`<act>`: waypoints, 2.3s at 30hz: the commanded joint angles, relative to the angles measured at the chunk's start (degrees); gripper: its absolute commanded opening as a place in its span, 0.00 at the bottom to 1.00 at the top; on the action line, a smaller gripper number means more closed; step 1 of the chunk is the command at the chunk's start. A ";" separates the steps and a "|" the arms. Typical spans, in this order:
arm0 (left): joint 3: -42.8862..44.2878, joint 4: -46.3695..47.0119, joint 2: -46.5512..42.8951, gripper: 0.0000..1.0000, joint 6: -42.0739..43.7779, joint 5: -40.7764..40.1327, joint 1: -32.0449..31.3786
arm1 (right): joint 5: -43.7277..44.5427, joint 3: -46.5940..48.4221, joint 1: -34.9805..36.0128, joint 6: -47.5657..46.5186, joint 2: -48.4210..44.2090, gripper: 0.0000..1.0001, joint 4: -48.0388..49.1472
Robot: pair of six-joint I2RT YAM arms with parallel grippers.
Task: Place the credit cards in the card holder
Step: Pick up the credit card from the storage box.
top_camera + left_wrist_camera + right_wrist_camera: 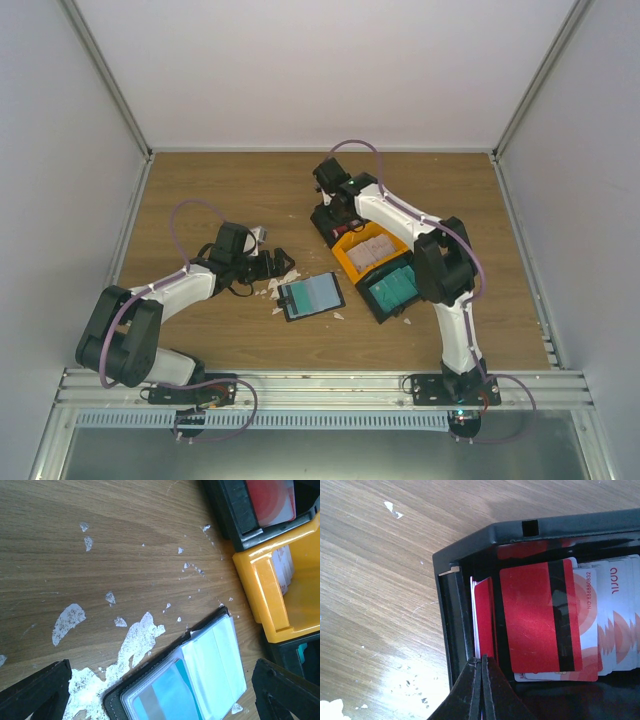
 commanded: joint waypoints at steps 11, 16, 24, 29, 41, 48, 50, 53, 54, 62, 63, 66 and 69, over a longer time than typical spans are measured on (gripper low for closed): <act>0.19 2.42 -0.09 0.99 0.24 1.28 0.45 | -10.79 -8.86 -5.01 5.62 -6.27 0.01 9.27; 0.28 3.03 -0.73 0.99 -0.12 2.03 0.44 | -4.57 -8.33 -5.10 5.00 -7.81 0.01 7.90; -0.16 4.74 -6.04 0.99 -0.85 3.58 0.47 | -6.55 -11.90 -5.20 2.84 -17.22 0.01 11.33; -1.36 10.14 -12.07 0.99 -2.33 7.32 0.45 | -16.18 -19.70 -5.28 3.93 -26.45 0.00 18.41; -4.16 15.61 -27.93 0.99 -9.13 15.25 0.40 | -45.97 -45.39 -5.56 20.40 -46.75 0.01 44.59; -7.70 26.15 -30.72 0.95 -19.55 24.51 0.29 | -55.91 -57.96 -4.78 32.98 -54.25 0.01 64.45; -8.02 27.52 -30.79 0.89 -21.16 25.99 0.14 | -56.79 -59.81 -4.64 35.40 -55.76 0.01 67.59; -9.28 32.11 -30.64 0.78 -24.31 28.17 -0.60 | -57.94 -61.53 -4.35 38.14 -56.75 0.01 70.88; -9.63 33.81 -30.53 0.74 -25.04 28.72 -0.92 | -58.26 -61.73 -4.14 38.44 -56.78 0.01 71.30; -8.69 37.85 -28.69 0.58 -25.08 29.79 -4.55 | -58.91 -61.44 -2.45 39.00 -56.72 0.01 71.93; -8.60 37.76 -28.69 0.55 -24.92 29.38 -4.91 | -59.00 -61.47 -2.40 39.05 -56.63 0.00 72.05; -8.64 38.23 -28.30 0.43 -24.58 29.30 -5.68 | -59.20 -61.48 -2.16 39.31 -56.15 0.00 72.50; -8.22 38.26 -27.30 0.34 -24.14 29.25 -6.54 | -59.89 -61.59 -1.67 39.68 -55.44 0.01 73.56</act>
